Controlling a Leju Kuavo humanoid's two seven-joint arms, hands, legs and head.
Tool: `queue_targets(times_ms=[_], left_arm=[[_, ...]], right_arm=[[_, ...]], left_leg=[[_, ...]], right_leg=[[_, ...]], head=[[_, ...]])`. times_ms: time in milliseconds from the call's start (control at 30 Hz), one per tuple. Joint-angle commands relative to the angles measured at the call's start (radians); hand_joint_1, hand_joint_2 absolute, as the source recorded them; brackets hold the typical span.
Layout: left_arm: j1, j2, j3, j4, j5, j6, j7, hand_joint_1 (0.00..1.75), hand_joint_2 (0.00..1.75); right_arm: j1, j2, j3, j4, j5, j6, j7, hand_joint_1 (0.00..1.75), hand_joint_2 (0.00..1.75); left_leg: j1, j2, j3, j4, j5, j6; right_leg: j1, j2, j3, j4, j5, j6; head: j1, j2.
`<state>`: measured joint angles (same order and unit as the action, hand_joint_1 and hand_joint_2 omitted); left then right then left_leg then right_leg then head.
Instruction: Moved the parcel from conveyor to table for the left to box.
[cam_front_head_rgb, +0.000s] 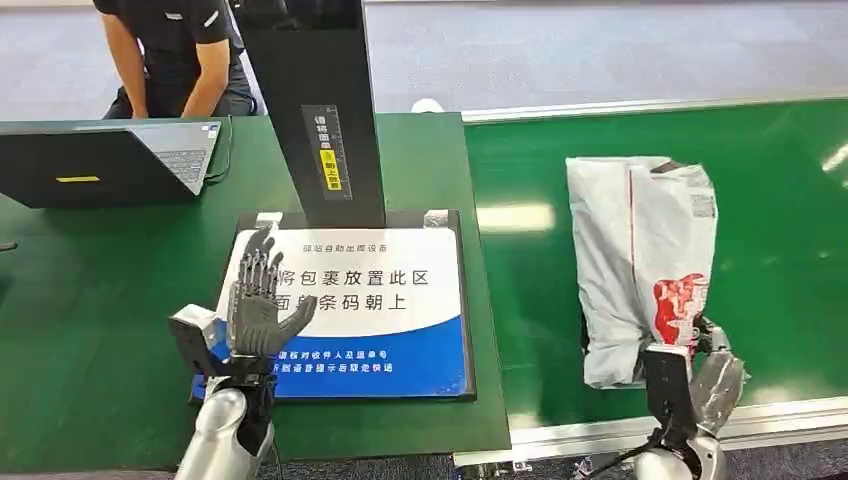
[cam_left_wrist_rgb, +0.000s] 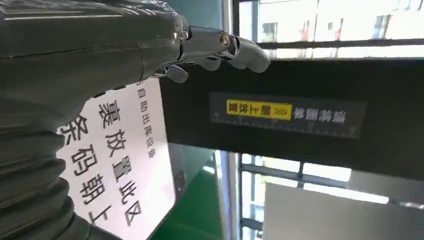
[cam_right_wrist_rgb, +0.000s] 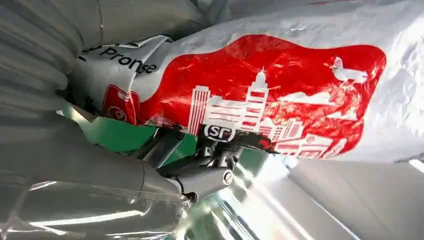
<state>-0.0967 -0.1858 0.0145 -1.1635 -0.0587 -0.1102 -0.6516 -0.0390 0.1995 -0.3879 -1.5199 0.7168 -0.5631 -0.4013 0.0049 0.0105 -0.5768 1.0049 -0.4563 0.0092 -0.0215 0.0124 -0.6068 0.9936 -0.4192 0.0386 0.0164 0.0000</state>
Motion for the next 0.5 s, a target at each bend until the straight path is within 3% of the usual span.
queue_targets(times_ms=[33, 233, 267, 400, 500], left_arm=[[0.002, -0.009, 0.048, -0.031, 0.026, 0.026, -0.005, 0.0, 1.75], [-0.003, 0.005, 0.044, -0.015, 0.035, 0.034, -0.014, 0.0, 1.75], [-0.002, 0.008, 0.041, -0.012, 0.041, 0.037, -0.02, 0.0, 1.75], [0.005, 0.027, 0.037, -0.012, 0.073, 0.051, -0.047, 0.0, 1.75], [0.005, 0.042, 0.033, -0.016, 0.089, 0.05, -0.047, 0.0, 1.75]], right_arm=[[0.043, 0.054, 0.05, -0.157, -0.114, -0.088, -0.1, 1.75, 1.75], [-0.008, 0.01, 0.19, -0.149, -0.006, -0.126, -0.136, 1.75, 1.75], [-0.02, -0.017, 0.237, -0.144, -0.005, -0.089, -0.118, 1.75, 1.75], [-0.123, -0.113, 0.404, -0.035, -0.067, 0.234, -0.044, 1.75, 1.75], [-0.206, -0.152, 0.476, 0.06, -0.062, 0.35, -0.015, 1.75, 1.75]], left_leg=[[0.0, -0.001, 0.001, 0.0, 0.0, -0.001], [0.0, 0.002, 0.001, 0.0, 0.0, -0.001], [0.0, 0.003, 0.001, 0.0, 0.0, -0.001], [-0.001, 0.007, 0.001, -0.001, 0.0, -0.001], [0.0, 0.006, 0.001, -0.001, 0.001, -0.002]], right_leg=[[0.0, -0.001, 0.0, 0.001, -0.001, -0.003], [0.0, 0.002, -0.001, 0.001, 0.0, -0.002], [0.0, 0.003, -0.001, 0.001, 0.001, -0.003], [0.0, 0.006, -0.002, 0.001, 0.002, -0.003], [0.0, 0.006, -0.001, 0.001, 0.002, -0.002]], head=[[0.0, 0.0], [0.0, 0.0], [0.0, 0.0], [0.0, 0.0], [0.0, 0.0]])
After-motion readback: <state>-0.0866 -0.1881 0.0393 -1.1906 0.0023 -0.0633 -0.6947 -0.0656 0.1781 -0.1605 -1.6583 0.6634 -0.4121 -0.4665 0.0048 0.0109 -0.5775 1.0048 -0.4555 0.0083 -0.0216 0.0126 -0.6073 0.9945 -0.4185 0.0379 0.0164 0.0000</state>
